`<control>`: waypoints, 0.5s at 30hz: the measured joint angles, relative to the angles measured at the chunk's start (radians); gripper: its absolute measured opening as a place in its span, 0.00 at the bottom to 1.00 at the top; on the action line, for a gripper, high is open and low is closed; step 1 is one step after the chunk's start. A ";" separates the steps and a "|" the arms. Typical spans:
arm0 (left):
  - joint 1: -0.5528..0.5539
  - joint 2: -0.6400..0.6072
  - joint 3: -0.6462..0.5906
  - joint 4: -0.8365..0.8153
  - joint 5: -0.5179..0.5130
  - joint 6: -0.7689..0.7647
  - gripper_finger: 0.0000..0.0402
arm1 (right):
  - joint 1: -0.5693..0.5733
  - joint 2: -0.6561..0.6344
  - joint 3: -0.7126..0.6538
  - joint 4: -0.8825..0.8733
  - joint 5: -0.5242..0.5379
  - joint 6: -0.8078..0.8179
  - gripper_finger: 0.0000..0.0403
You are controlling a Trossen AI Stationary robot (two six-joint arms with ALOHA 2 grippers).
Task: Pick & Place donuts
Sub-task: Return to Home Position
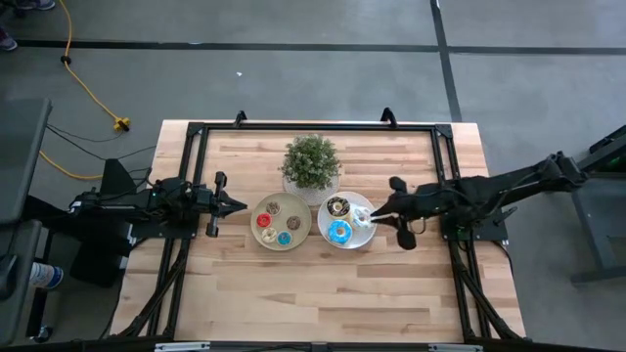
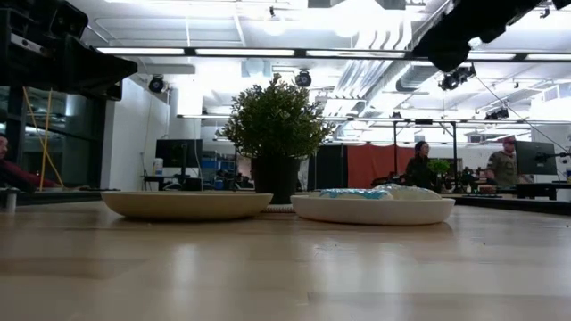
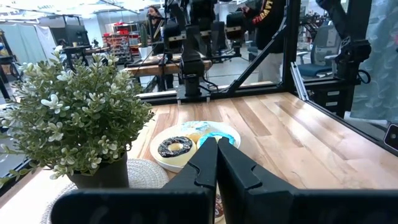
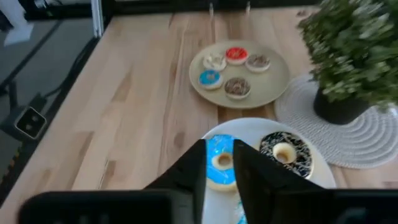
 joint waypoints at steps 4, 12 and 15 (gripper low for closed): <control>0.000 0.000 0.000 0.000 0.000 0.000 0.00 | 0.000 -0.102 -0.039 0.000 0.003 0.000 0.06; 0.000 0.000 0.000 0.000 0.000 0.000 0.00 | 0.000 -0.317 -0.151 -0.001 0.041 0.001 0.02; 0.000 0.000 0.000 0.000 0.000 0.000 0.00 | -0.002 -0.387 -0.189 0.014 0.110 0.026 0.01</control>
